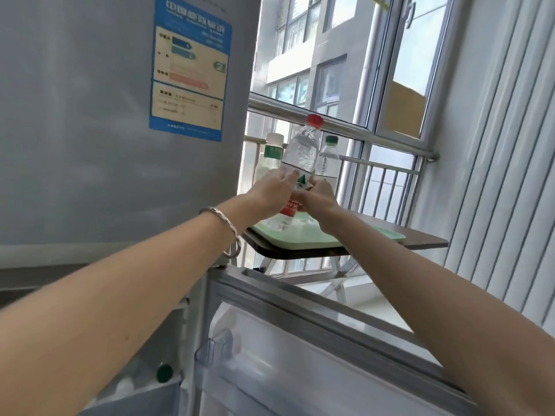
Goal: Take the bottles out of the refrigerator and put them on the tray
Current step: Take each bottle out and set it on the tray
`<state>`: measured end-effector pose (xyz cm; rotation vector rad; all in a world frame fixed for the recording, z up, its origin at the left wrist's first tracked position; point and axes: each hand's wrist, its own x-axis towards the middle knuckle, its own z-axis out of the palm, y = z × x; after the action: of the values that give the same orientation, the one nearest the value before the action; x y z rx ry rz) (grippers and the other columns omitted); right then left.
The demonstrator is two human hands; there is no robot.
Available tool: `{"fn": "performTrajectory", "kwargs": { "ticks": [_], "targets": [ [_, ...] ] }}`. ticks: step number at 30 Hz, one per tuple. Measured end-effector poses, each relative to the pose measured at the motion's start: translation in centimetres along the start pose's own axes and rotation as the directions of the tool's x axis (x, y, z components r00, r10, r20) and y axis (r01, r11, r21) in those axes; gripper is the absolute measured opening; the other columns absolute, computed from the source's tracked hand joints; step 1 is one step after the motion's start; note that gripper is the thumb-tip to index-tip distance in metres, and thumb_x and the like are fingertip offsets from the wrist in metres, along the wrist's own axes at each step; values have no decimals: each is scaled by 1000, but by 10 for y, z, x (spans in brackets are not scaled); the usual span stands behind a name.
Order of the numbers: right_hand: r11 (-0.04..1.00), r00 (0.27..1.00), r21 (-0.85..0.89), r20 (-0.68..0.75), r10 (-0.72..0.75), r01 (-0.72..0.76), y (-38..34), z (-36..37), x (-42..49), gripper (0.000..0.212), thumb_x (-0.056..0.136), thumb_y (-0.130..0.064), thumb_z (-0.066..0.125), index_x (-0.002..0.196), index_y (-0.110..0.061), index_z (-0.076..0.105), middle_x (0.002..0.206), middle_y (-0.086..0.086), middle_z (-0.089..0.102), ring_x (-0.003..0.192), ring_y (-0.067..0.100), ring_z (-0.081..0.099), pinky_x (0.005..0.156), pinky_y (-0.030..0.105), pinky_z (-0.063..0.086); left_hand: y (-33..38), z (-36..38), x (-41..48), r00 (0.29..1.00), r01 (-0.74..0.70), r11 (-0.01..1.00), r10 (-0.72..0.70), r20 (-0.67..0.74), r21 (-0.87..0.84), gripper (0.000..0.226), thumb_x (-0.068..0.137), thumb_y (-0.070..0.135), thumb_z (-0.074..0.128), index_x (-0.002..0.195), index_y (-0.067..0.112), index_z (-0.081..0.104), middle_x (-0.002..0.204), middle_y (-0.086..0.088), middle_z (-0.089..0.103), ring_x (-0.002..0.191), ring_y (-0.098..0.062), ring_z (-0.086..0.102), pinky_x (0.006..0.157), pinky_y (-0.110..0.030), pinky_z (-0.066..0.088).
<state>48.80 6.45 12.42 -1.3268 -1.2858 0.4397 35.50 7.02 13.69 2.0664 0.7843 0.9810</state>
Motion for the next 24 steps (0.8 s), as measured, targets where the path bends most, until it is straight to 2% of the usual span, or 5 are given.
{"fn": "performTrajectory", "kwargs": {
  "ticks": [9,14,16,19,24],
  "targets": [
    [984,997,-161,-2,-74,73,23,15,22,78,80,-14,77,146,-5,36,109,9,66,77,0,57,50,5,45,-26,0,17,996,81,995,-78,-45,58,62,102,47,26,151,9,28,140,-23,51,128,-38,50,109,-49,40],
    [939,994,-335,-55,-99,76,17,17,5,92,76,-34,80,148,-12,28,142,16,46,121,27,53,101,40,48,-21,-2,0,996,77,989,-72,-44,124,56,103,44,28,139,4,45,106,-8,60,89,-18,57,82,-34,48],
    [887,961,-434,-137,-240,160,10,21,-8,70,79,-32,76,135,-10,41,127,14,55,108,25,58,91,37,51,-15,-9,-15,998,50,985,-43,-44,163,50,104,40,31,124,2,56,95,-9,61,76,-16,52,74,-34,49],
    [842,916,-455,-125,-382,289,-6,38,-34,34,84,-17,71,112,-8,55,87,4,63,81,21,66,69,25,53,-8,-27,-39,999,51,983,-48,-22,177,43,104,35,34,117,1,58,119,-20,63,98,-28,61,96,-50,51],
    [848,962,-458,68,-266,267,-31,90,-85,19,77,-15,66,93,-7,61,77,5,65,75,26,65,65,38,53,-19,-67,-88,986,160,956,-168,12,246,44,102,35,39,113,-2,60,99,-14,66,93,-28,66,86,-43,56]
  ]
}}
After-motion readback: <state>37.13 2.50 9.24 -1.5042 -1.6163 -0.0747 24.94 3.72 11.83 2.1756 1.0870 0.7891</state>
